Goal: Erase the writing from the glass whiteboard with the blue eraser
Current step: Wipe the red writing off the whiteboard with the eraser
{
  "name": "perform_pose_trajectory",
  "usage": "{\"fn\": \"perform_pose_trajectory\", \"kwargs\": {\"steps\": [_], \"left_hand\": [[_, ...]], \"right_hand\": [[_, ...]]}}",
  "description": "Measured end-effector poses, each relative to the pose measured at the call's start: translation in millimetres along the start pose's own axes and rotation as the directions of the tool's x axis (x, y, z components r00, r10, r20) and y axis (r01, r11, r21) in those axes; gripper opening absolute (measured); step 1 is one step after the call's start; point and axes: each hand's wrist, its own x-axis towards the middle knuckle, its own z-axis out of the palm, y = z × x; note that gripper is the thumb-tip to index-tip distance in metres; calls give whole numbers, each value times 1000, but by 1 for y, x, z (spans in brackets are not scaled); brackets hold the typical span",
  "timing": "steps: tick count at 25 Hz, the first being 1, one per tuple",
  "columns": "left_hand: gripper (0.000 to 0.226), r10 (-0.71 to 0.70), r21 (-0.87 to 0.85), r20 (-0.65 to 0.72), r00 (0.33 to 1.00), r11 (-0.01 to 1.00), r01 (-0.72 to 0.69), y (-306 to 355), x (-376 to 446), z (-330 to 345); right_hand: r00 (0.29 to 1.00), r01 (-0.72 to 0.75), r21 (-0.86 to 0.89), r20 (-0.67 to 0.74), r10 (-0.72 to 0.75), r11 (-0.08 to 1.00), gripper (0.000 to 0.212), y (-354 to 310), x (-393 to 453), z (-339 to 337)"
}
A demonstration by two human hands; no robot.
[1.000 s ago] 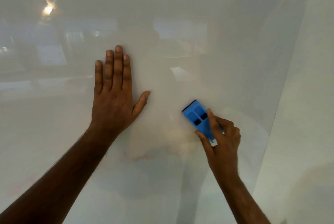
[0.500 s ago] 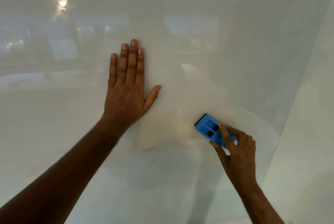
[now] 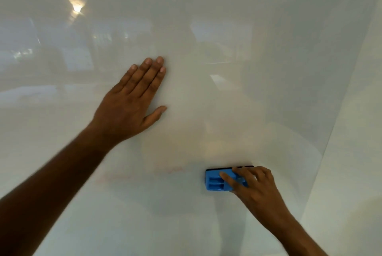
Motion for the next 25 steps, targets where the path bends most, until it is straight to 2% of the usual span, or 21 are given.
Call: {"fn": "perform_pose_trajectory", "kwargs": {"steps": [3,5,8,12,14,16,18,21,25], "left_hand": [[76,126,12,23,992,992,-126,-38,-10,-6],[75,124,26,-2,992,992,-124,-42,-13,-3],[74,114,30,-27,993,993,-113,-37,-14,1],[72,110,28,-24,994,994,-110,-40,-16,1],[70,101,26,-25,995,995,-100,-40,-17,0],[68,87,44,-37,996,995,-86,-38,-18,1],[68,25,73,-50,998,997,-21,-36,-21,1],[71,-162,82,-81,983,982,168,-32,-25,2],[75,-348,60,-98,932,933,355,-29,-28,3]], "right_hand": [[994,-80,35,-77,82,996,83,21,28,-23],[976,-145,89,-152,157,986,63,23,66,-43],[960,-181,211,-173,219,961,58,1,116,-53],[991,-6,222,-127,35,975,56,-38,101,-25],[996,75,205,-72,-61,976,53,-40,68,-14],[994,106,179,-51,-98,978,46,-29,47,-10],[993,103,156,-71,-92,982,43,-13,47,-15],[994,21,158,-111,-3,987,55,7,80,-34],[984,-61,249,-147,100,967,61,-18,130,-46]]}}
